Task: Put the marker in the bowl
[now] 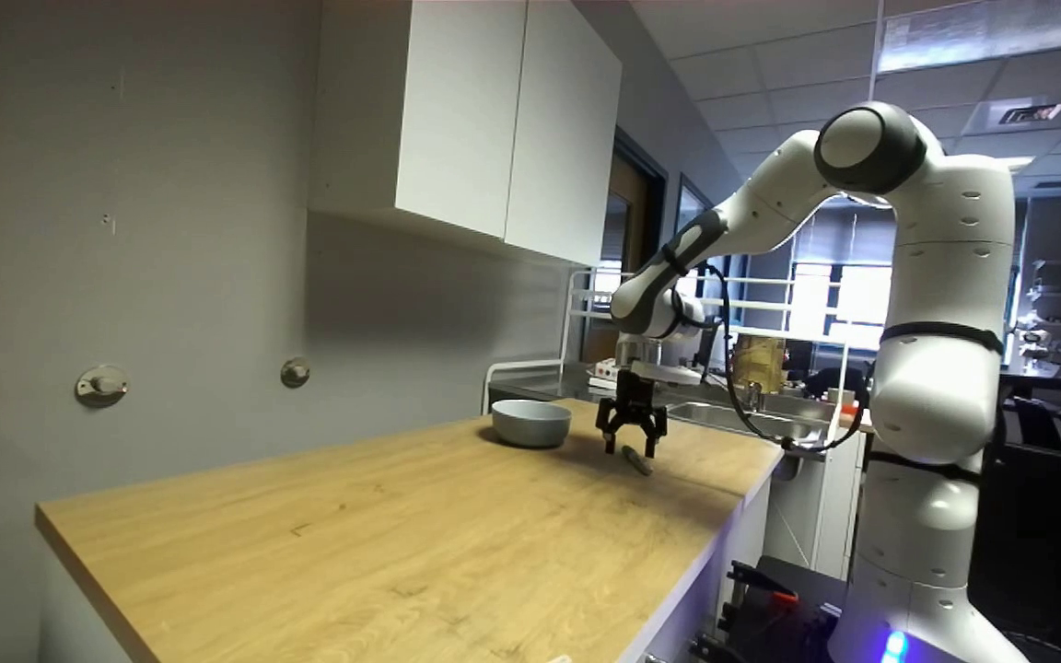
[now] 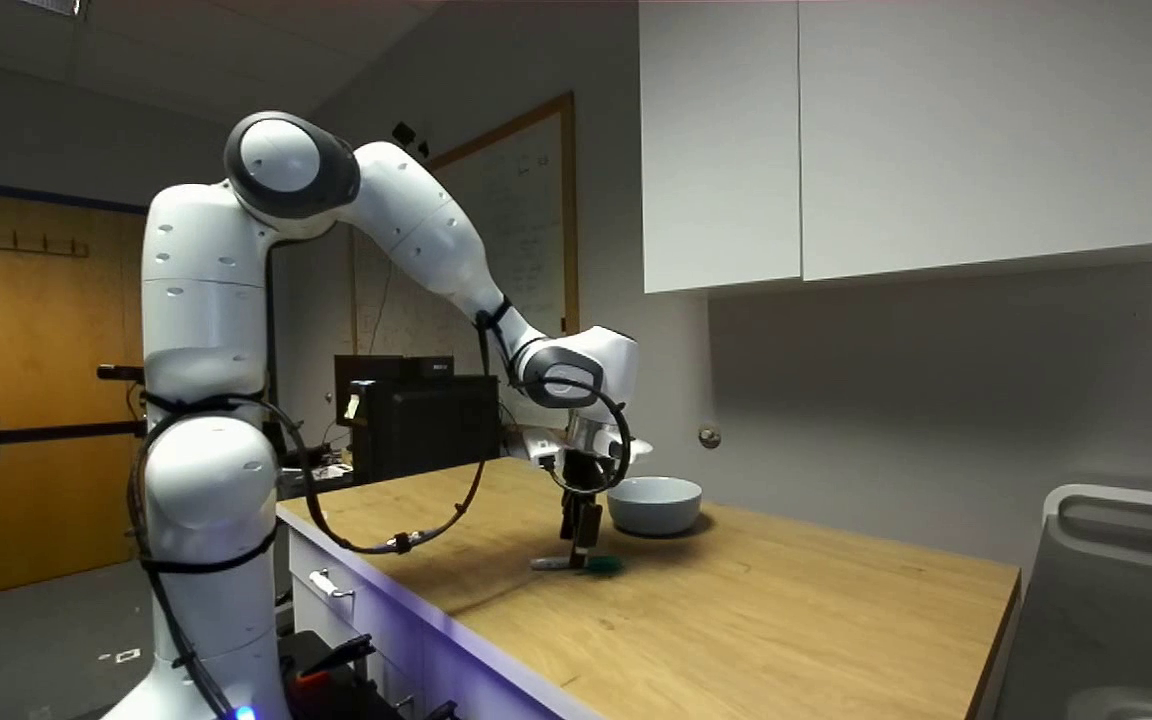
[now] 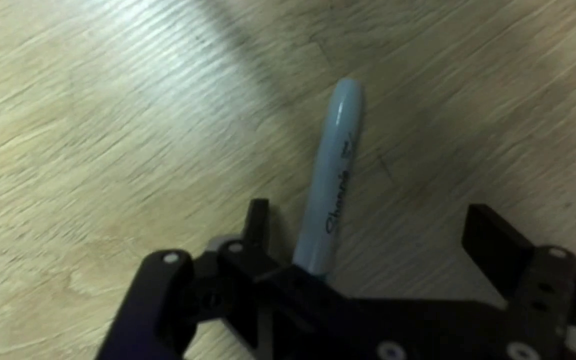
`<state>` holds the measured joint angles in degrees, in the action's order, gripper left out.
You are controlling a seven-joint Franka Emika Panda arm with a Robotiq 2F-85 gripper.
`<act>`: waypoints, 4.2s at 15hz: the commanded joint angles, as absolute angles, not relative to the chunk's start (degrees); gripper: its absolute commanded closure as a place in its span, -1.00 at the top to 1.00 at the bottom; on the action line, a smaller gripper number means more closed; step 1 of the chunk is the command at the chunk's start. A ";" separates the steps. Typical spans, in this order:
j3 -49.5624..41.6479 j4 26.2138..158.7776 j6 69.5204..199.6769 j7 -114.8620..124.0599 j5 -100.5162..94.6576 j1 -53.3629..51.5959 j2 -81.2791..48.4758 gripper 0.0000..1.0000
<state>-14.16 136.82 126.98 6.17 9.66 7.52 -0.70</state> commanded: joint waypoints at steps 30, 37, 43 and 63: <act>-9.43 131.14 136.41 14.51 2.61 8.84 9.62 -0.70; -3.94 126.58 142.12 15.45 1.26 6.18 6.68 -0.70; -4.42 122.15 146.94 10.95 3.35 5.26 1.25 -0.70; -4.85 113.39 146.38 1.57 6.92 8.21 -14.17 0.83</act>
